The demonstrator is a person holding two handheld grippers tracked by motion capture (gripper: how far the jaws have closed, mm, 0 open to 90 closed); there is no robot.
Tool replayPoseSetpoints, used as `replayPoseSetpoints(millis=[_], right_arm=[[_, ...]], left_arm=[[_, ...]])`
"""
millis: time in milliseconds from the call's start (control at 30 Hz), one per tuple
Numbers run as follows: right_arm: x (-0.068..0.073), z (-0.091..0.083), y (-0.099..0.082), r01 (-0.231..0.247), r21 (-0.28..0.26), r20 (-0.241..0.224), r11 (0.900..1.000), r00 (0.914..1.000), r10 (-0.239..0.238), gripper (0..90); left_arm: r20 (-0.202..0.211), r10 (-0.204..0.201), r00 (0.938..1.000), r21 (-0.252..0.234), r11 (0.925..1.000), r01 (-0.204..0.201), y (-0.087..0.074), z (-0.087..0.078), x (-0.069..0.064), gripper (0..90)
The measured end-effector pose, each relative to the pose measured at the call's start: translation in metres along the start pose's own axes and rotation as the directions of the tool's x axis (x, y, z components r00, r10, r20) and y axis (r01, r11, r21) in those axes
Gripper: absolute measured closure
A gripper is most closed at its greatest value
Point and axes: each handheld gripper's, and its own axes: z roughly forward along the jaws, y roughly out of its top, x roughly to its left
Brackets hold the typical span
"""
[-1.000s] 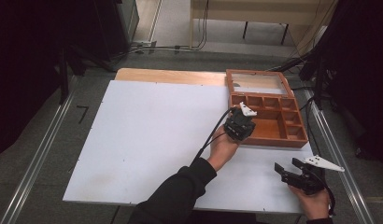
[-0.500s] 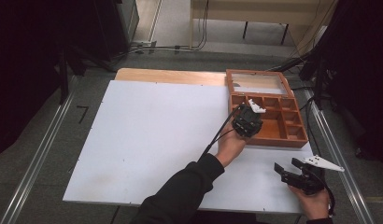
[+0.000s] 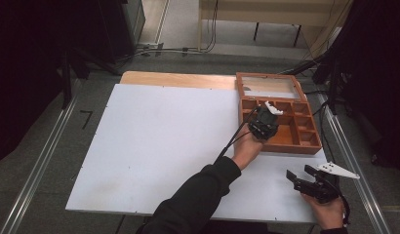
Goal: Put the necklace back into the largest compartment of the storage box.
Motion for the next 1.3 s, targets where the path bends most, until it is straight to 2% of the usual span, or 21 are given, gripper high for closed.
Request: replayPoseSetpoints(millis=[300,367,400,467,500,567,600,900,1033,1300], right_arm=[[0.000,0.000,0.000,-0.001,0.002,-0.003,1.0000,1.0000,0.001,18.3],[0.000,0.000,0.000,-0.001,0.002,-0.003,1.0000,1.0000,0.001,18.3],[0.000,0.000,0.000,-0.002,0.002,-0.003,1.0000,1.0000,0.002,18.2],[-0.001,0.000,0.000,-0.001,0.001,-0.005,1.0000,1.0000,0.001,18.2],[-0.001,0.000,0.000,-0.001,0.001,-0.005,1.0000,1.0000,0.001,18.2],[-0.001,0.000,0.000,-0.006,0.002,-0.005,1.0000,1.0000,0.006,18.3],[-0.001,0.000,0.000,-0.007,0.002,-0.004,1.0000,1.0000,0.007,18.3],[-0.001,-0.001,-0.001,-0.005,0.003,-0.003,1.0000,1.0000,0.005,18.3],[0.000,0.000,-0.001,-0.001,0.001,0.001,1.0000,1.0000,0.001,18.3],[-0.001,0.000,-0.001,0.000,0.003,0.003,1.0000,1.0000,0.000,18.3]], left_arm=[[-0.012,0.000,0.9999,0.009,1.0000,0.000,0.006,0.012,0.002,86.7],[-0.013,0.000,0.9999,-0.001,1.0000,0.000,0.008,0.014,0.002,86.3],[-0.012,0.001,0.9999,-0.012,0.9999,-0.001,0.008,0.014,0.002,82.6],[-0.011,-0.004,0.9999,-0.027,0.9996,0.004,0.008,0.016,0.001,64.8],[-0.011,-0.004,0.9999,-0.027,0.9996,0.004,0.008,0.016,0.001,58.8],[-0.012,-0.002,0.9999,-0.018,0.9998,0.002,0.007,0.017,0.002,57.2],[-0.016,-0.005,0.9999,-0.016,0.9999,0.005,0.007,0.017,0.002,53.5],[-0.019,0.008,0.9998,0.003,1.0000,-0.008,0.005,0.006,0.005,52.2],[-0.026,-0.002,0.9997,0.004,1.0000,0.002,0.001,0.000,0.010,51.9],[-0.038,0.001,0.9993,0.007,1.0000,-0.001,-0.004,-0.017,0.016,44.0]])
